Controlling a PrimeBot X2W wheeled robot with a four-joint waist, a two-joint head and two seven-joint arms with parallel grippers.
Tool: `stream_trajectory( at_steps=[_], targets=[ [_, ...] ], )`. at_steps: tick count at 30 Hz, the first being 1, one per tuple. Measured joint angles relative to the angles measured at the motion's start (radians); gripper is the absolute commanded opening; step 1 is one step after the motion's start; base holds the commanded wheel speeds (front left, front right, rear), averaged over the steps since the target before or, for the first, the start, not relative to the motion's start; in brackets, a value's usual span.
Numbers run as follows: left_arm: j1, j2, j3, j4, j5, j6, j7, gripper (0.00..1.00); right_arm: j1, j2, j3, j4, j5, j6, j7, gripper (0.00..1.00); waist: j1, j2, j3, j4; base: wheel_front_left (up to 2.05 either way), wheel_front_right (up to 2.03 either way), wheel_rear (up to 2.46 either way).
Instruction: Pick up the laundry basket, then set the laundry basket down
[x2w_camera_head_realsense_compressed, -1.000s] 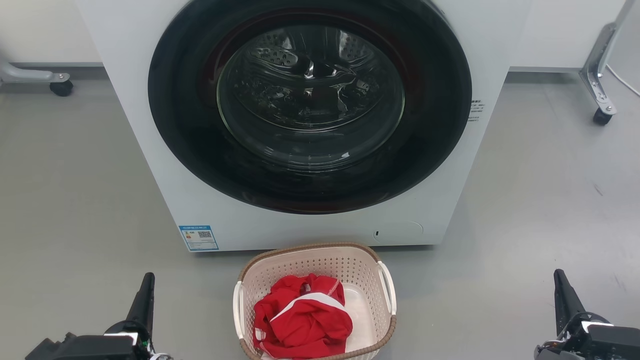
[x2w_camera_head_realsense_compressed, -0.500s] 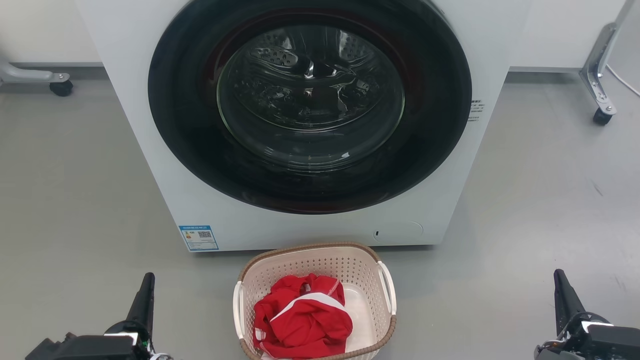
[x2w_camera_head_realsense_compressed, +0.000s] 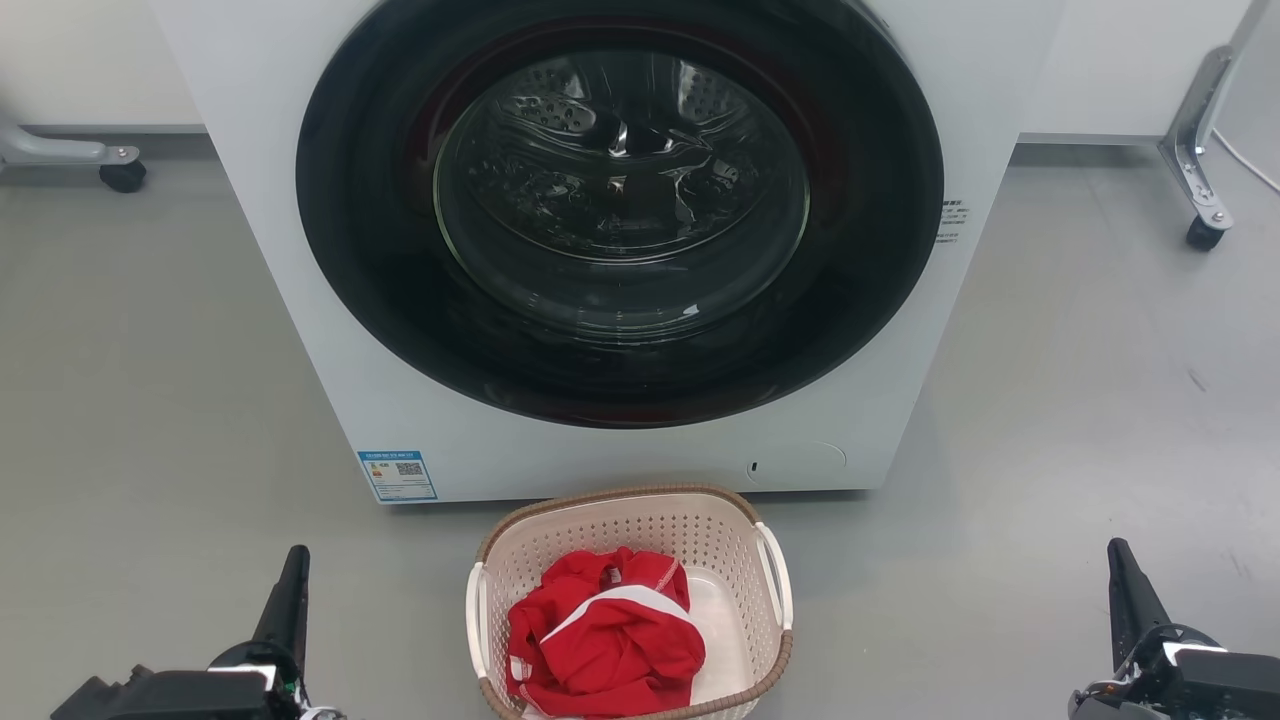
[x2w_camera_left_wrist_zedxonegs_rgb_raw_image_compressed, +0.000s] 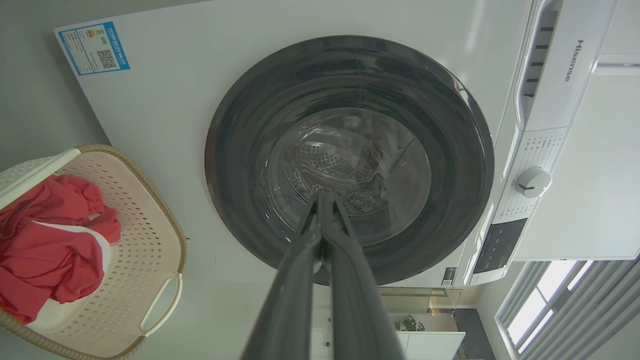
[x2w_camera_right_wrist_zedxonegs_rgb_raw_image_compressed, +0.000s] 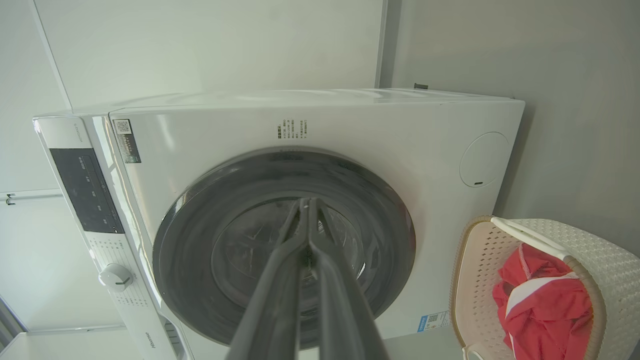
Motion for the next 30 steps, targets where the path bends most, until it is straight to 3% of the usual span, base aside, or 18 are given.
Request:
stream_trajectory(
  at_steps=[30],
  targets=[
    [0.000,0.000,0.000,0.000,0.000,0.000,0.000,0.00,0.000,0.000,0.000,0.000,0.000,0.000,0.000,0.00,0.0000,0.0000,0.000,0.000,0.00,0.00,0.00]
  ],
)
